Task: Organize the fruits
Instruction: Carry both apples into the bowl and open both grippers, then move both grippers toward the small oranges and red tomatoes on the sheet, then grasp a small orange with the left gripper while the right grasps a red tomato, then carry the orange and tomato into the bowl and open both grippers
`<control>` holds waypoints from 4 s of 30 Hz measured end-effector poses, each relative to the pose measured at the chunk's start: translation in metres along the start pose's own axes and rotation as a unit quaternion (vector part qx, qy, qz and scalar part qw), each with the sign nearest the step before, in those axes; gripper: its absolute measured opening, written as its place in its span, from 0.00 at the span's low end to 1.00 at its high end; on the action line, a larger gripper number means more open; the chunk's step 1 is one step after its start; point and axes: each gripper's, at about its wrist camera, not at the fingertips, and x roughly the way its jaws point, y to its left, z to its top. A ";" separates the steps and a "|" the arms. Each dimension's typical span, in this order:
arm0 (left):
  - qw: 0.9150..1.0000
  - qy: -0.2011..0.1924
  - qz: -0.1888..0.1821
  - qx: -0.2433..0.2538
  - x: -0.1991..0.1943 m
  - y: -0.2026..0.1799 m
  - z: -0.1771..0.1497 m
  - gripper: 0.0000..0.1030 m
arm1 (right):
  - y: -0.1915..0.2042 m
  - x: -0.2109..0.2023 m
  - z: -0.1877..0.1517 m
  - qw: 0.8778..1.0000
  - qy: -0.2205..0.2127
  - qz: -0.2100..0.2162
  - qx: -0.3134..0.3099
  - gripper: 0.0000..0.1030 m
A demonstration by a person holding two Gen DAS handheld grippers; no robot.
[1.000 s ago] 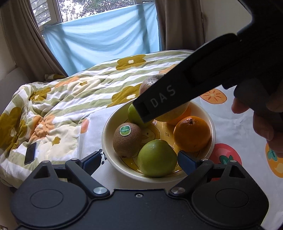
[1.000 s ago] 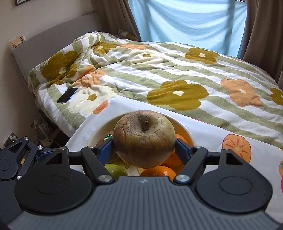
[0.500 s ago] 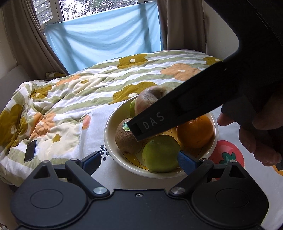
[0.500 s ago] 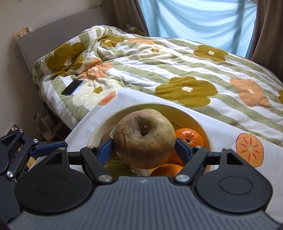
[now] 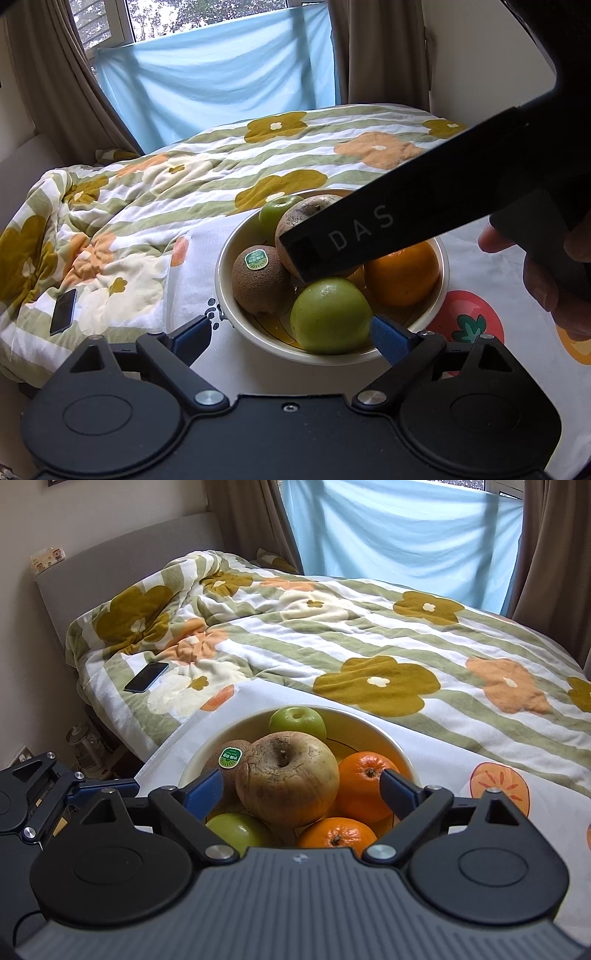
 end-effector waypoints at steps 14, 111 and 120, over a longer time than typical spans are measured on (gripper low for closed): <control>0.999 -0.003 0.035 -0.023 -0.044 -0.030 0.012 0.93 | -0.039 -0.086 -0.016 0.999 -0.032 -0.011 0.017 1.00; 0.994 -0.033 -0.066 0.079 -0.048 -0.333 -0.004 0.40 | -0.272 -0.184 -0.218 0.993 0.019 -0.067 0.097 0.44; 0.999 -0.026 -0.022 0.016 -0.082 -0.287 0.002 0.40 | -0.233 -0.203 -0.185 0.996 0.004 -0.035 0.083 0.44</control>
